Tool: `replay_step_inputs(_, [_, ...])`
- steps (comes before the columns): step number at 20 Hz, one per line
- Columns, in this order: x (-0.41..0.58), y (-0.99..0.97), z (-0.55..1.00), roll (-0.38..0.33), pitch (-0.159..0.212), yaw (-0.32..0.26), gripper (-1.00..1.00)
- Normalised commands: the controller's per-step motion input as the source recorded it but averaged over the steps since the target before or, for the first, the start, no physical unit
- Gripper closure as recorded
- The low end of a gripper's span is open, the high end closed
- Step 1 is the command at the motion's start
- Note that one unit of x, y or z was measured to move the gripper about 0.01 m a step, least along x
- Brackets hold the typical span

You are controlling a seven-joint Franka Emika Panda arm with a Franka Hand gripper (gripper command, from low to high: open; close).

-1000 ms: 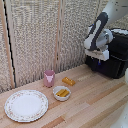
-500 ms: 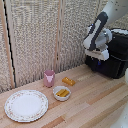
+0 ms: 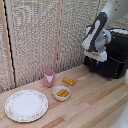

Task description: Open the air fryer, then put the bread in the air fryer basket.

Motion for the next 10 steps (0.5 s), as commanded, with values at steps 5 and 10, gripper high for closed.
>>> replay_step_inputs(5, [-0.167,0.91,0.11,-0.027,-0.087,-0.002,1.0])
replay_step_inputs(10, [-0.001,0.9,0.19,-0.011,-0.143,-0.006,1.0])
